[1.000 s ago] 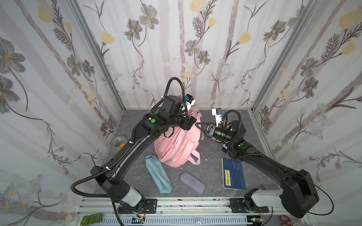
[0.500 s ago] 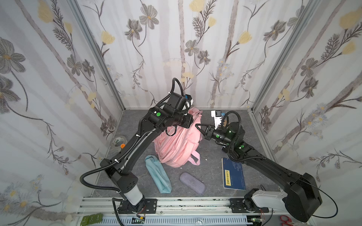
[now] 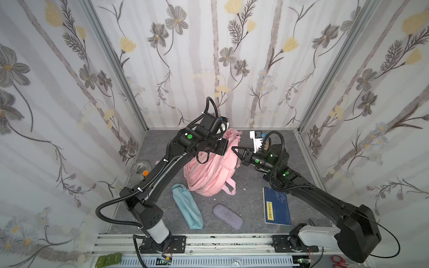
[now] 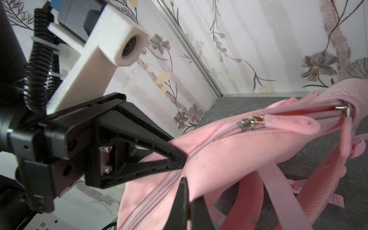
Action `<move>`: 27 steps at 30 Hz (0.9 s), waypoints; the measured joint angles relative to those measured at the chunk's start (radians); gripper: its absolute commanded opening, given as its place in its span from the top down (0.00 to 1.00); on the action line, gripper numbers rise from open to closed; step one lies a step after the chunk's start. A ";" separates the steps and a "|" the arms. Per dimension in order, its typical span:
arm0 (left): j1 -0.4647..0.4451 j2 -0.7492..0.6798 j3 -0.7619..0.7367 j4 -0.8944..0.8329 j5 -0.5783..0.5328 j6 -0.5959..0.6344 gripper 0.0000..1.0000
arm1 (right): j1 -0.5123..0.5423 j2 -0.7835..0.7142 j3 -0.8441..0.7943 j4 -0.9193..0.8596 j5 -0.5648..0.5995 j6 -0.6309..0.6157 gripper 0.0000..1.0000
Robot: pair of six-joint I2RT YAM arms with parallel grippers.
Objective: Pack the student bag
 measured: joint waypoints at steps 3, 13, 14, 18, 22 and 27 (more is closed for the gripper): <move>0.001 -0.017 -0.022 0.031 0.000 0.048 1.00 | 0.001 -0.005 0.000 -0.003 0.008 -0.008 0.95; 0.010 -0.056 -0.058 0.087 0.001 0.247 1.00 | -0.048 -0.004 0.072 -0.053 -0.046 -0.118 0.51; 0.013 -0.065 -0.066 0.094 0.003 0.259 1.00 | -0.063 -0.003 0.078 -0.055 -0.048 -0.134 0.52; 0.031 -0.104 -0.132 0.123 0.040 0.302 1.00 | -0.154 -0.003 0.082 -0.063 -0.122 -0.183 0.56; 0.042 -0.152 -0.222 0.163 0.084 0.335 1.00 | -0.232 0.002 0.095 -0.096 -0.215 -0.238 0.63; 0.061 -0.190 -0.303 0.215 0.125 0.361 1.00 | -0.251 0.033 0.169 -0.191 -0.323 -0.400 0.59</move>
